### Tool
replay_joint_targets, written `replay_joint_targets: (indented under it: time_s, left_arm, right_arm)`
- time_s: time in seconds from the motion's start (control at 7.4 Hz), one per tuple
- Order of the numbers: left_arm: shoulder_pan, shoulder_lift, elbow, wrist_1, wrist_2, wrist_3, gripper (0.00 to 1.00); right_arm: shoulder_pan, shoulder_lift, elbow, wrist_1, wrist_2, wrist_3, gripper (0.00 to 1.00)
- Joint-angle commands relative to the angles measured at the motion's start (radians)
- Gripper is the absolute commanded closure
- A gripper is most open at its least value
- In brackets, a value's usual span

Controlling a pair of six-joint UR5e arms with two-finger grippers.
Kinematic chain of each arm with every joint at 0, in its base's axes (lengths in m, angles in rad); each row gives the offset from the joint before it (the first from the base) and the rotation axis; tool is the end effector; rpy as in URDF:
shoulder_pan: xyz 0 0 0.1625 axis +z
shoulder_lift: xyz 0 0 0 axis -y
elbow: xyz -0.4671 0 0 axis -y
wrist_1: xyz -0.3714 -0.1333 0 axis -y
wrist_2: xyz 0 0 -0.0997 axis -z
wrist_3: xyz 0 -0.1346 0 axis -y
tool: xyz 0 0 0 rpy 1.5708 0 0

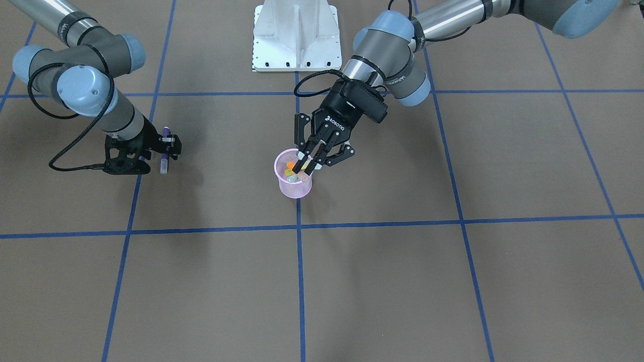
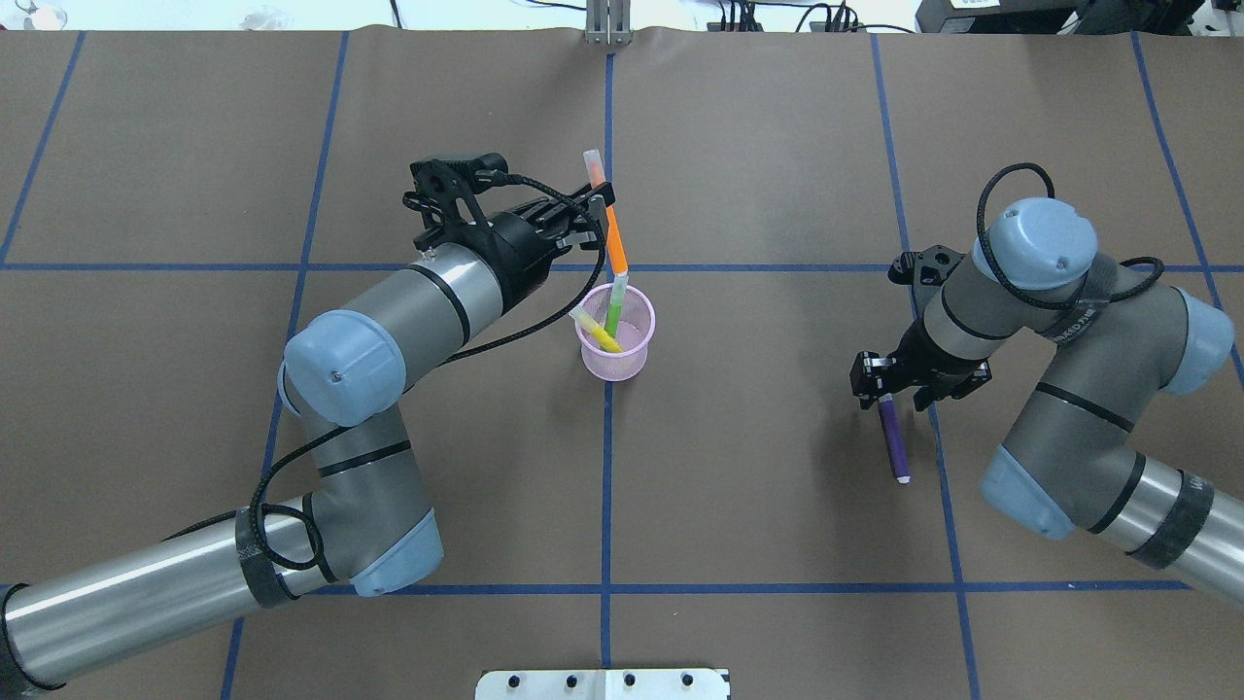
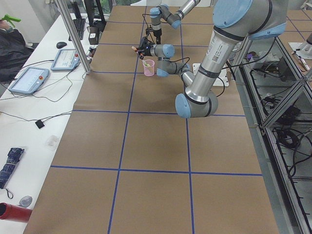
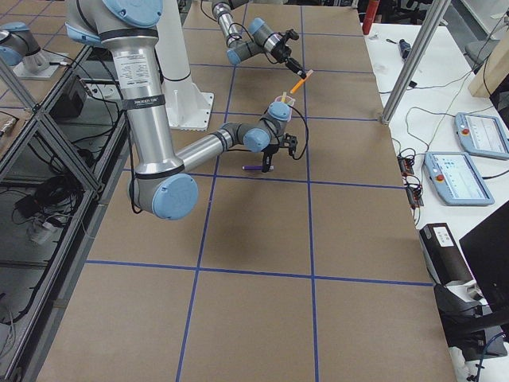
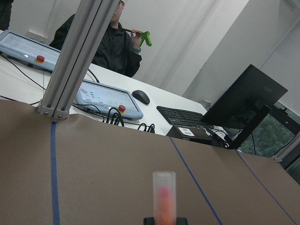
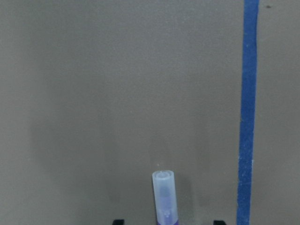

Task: Collect pens into pen holder
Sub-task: 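Lower the right gripper onto the purple marker and close on it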

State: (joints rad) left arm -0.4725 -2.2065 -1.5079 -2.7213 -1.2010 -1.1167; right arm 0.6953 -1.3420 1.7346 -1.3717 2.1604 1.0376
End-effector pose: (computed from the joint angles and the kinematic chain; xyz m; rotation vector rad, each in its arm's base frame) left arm 0.5390 -0.4798 0.2194 1.0052 1.4008 -0.3318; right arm -0.4188 -0.4256 0.5126 -0.1364 -0.7979 -0.0212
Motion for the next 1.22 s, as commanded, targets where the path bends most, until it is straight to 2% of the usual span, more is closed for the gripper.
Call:
replay_joint_targets:
  time_s: [0.0,0.27,0.41,0.54,0.81,1.08]
  left_arm:
    - [0.000,0.002,0.000,0.000,0.000,0.000,1.00]
    - [0.000,0.005,0.000,0.000,-0.002,0.000,1.00]
    - [0.000,0.007,0.000,0.000,-0.002,0.000,1.00]
    - [0.000,0.007,0.000,-0.002,-0.002,0.000,1.00]
    - [0.000,0.007,0.000,0.000,0.000,0.000,1.00]
    - [0.000,0.007,0.000,0.000,0.000,0.000,1.00]
  right_arm:
    - [-0.014,0.000,-0.001,-0.003,-0.001,0.001,0.30]
    - [-0.023,0.000,-0.006,-0.003,-0.005,-0.001,0.32]
    - [-0.025,0.000,-0.006,-0.006,-0.005,-0.001,0.41]
    - [-0.023,0.000,-0.004,-0.006,-0.005,-0.001,0.43]
    - [-0.023,-0.002,-0.004,-0.007,-0.008,-0.001,0.60]
    - [-0.022,-0.003,-0.004,-0.007,-0.011,-0.001,0.81]
